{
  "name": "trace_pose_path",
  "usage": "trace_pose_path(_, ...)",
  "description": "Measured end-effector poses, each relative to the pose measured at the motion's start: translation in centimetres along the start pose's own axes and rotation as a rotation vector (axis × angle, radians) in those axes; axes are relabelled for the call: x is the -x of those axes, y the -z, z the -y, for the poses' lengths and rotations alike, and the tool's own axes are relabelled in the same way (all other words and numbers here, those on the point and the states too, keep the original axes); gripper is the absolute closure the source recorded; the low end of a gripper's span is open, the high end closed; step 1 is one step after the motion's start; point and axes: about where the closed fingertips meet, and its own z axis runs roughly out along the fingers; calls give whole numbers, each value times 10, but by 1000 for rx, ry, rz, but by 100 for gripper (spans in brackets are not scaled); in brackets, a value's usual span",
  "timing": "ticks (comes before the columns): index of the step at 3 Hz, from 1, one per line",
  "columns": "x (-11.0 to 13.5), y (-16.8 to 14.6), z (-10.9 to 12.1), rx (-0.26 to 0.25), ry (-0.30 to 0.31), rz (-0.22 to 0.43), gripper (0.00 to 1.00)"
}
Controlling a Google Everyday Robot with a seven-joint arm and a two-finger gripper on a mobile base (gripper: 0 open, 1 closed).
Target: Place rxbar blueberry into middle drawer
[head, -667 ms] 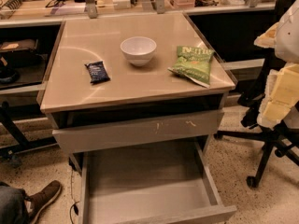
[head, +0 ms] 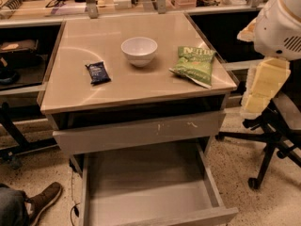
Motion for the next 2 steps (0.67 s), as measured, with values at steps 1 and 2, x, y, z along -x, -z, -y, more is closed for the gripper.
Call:
trace_pose_path(1, 49, -20, 30, 6, 64, 48, 0)
trace_pose_path(2, 98, -41, 60, 40, 137, 77, 0)
